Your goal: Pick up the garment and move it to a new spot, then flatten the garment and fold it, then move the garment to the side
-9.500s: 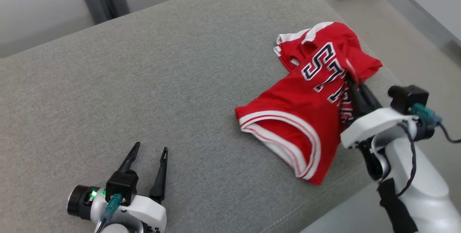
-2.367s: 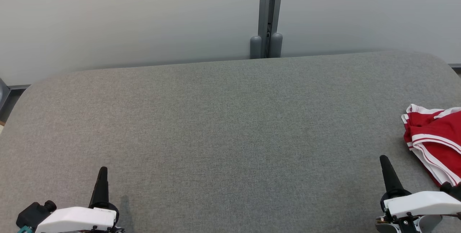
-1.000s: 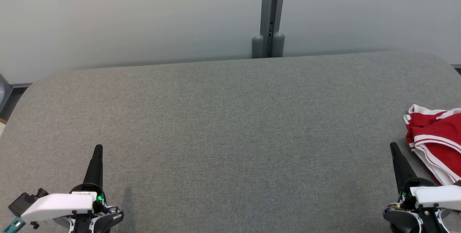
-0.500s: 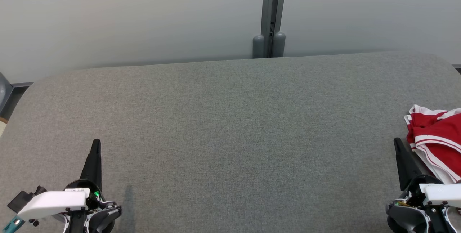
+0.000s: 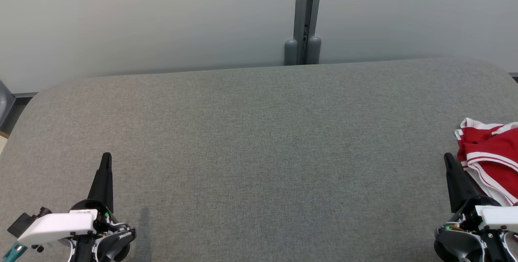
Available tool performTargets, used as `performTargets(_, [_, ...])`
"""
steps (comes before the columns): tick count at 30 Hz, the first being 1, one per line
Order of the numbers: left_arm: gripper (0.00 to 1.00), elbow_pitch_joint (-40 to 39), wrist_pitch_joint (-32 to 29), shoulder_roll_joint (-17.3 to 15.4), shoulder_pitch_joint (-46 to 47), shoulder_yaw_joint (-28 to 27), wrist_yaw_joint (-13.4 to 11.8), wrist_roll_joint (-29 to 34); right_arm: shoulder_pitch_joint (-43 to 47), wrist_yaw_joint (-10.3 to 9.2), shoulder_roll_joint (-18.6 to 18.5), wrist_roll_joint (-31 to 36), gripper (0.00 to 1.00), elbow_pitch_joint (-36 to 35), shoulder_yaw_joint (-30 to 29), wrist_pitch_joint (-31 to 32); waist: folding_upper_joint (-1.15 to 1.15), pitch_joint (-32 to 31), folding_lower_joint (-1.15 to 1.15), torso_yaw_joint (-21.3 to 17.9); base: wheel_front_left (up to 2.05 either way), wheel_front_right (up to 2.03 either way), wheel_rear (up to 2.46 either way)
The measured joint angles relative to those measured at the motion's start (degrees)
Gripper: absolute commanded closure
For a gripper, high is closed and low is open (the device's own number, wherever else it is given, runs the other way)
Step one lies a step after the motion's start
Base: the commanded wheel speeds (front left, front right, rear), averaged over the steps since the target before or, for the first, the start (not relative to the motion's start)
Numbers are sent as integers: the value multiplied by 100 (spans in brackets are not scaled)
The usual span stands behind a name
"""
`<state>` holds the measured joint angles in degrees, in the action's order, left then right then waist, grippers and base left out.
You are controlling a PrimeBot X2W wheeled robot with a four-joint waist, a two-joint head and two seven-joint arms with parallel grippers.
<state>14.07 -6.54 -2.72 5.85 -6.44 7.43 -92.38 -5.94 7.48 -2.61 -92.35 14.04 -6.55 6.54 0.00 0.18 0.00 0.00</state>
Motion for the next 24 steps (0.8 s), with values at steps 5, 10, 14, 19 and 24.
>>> performTargets(5, [100,0,0,0,0,0,0,0,0,0,0,0,100,0,-2,0,0,0,0,0,0,0,0])
performTargets(10, [100,0,0,0,0,0,0,0,0,0,0,0,100,0,-2,0,0,0,0,0,0,0,0])
performTargets(14, [100,0,0,0,0,0,0,0,0,0,0,0,100,0,-2,0,0,0,0,0,0,0,0])
performTargets(19, [100,0,0,0,0,0,0,0,0,0,0,0,100,0,-2,0,0,0,0,0,0,0,0])
performTargets(24, [100,0,0,0,0,0,0,-1,0,0,0,0,100,0,0,0,0,0,0,0,0,0,0])
